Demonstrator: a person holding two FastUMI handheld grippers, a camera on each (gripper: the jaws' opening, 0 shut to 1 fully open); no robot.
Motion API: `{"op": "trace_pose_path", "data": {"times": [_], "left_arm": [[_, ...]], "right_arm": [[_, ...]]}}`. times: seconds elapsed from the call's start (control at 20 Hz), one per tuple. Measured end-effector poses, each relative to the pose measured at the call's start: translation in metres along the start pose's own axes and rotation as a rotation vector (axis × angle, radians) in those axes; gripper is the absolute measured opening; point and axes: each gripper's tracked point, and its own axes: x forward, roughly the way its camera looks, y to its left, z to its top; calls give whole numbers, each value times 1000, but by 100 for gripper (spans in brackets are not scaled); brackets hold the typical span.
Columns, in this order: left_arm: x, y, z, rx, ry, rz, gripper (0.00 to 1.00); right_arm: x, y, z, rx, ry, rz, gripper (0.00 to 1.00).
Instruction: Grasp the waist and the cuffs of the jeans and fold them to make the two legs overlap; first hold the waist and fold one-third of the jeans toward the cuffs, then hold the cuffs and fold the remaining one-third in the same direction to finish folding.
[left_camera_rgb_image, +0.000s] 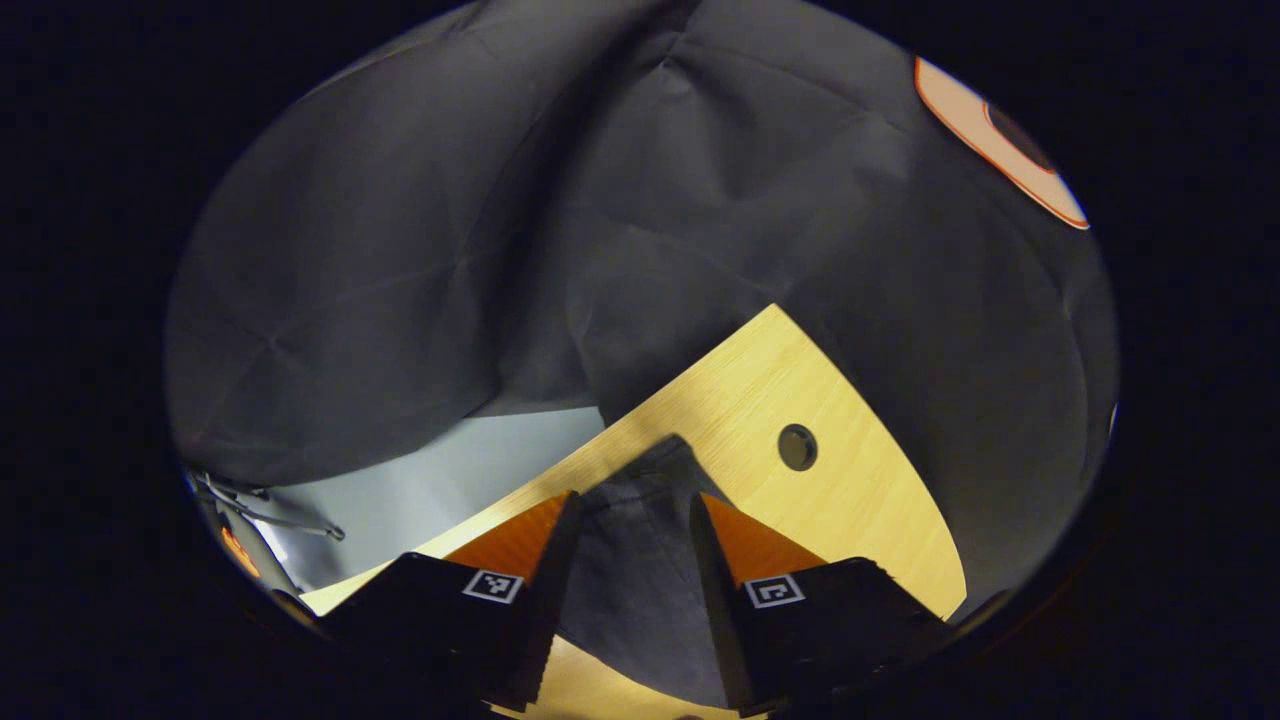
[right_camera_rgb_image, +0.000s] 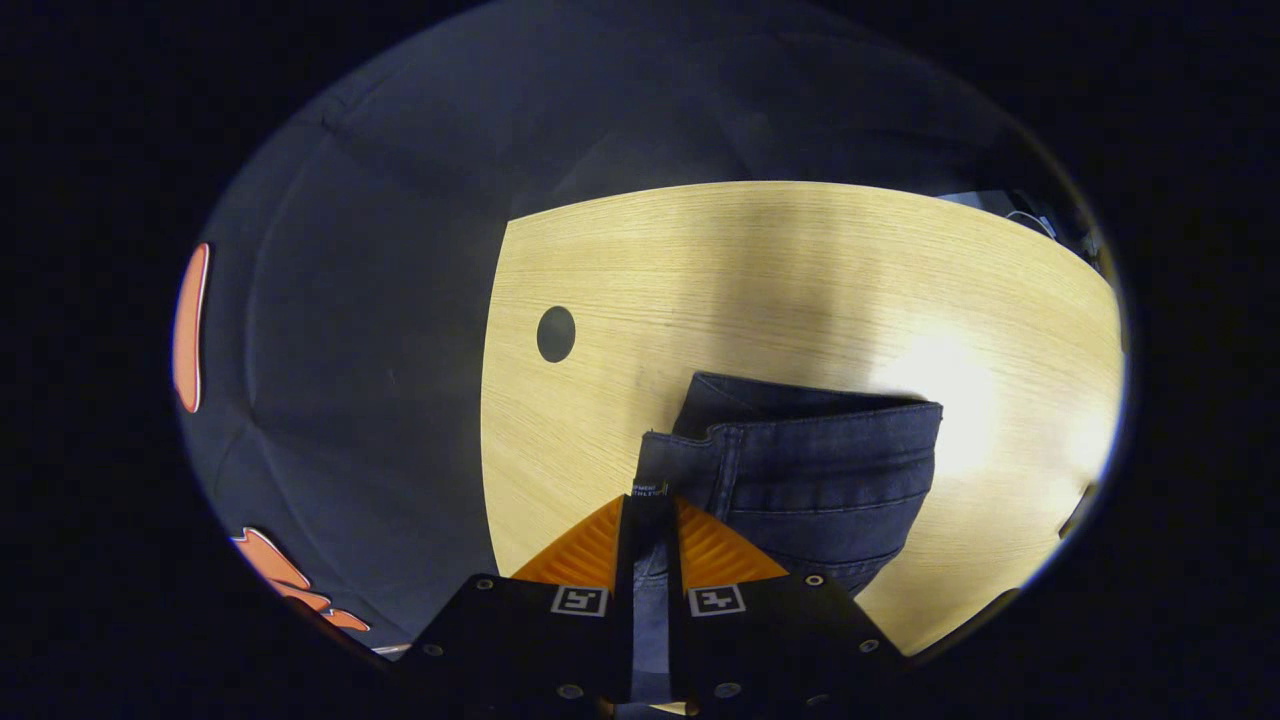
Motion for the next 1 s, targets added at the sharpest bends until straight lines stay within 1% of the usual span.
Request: {"op": "trace_pose_path", "data": {"times": [0.05,0.1,0.15,0.2,0.25,0.35,0.4,0.45,0.5,0.55,0.6,0.65,0.7,0.75,0.8,0.85,1.0], "left_arm": [[-6,-6,-5,17,-7,-30,71],[-14,-14,-4,44,-24,-58,70],[-17,-18,-4,83,-46,-75,79],[-22,-24,-4,130,-73,-91,89],[-24,-27,-4,173,-90,-101,89],[-34,-40,-13,255,-117,-135,95],[-40,-44,-15,298,-138,-155,96],[-46,-48,-19,339,-163,-174,100],[-53,-52,-21,381,-190,-193,100],[-61,-57,-23,416,-220,-208,96],[-67,-61,-26,444,-246,-226,98],[-76,-65,-26,467,-277,-241,98],[-83,-69,-25,491,-316,-258,99],[-91,-72,-26,520,-360,-274,98],[-102,-73,-25,552,-405,-277,99],[-115,-77,-27,580,-455,-279,99],[-151,-94,-35,612,-563,-322,99]], "right_arm": [[-2,1,0,-13,-5,5,15],[-7,4,0,-28,-14,21,16],[-11,5,1,-42,-22,31,20],[-16,6,1,-51,-37,43,23],[-24,8,5,-62,-55,55,30],[-40,11,9,-95,-89,86,39],[-48,7,10,-115,-98,86,42],[-54,2,8,-138,-105,81,51],[-59,-3,7,-167,-115,70,54],[-63,-10,5,-199,-124,61,63],[-66,-16,2,-221,-128,56,58],[-71,-22,-2,-237,-130,58,74],[-73,-28,-5,-247,-132,56,79],[-71,-35,-8,-261,-132,46,87],[-71,-44,-11,-278,-133,34,78],[-72,-53,-14,-296,-135,23,90],[-67,-74,-26,-336,-126,-5,92]]}}
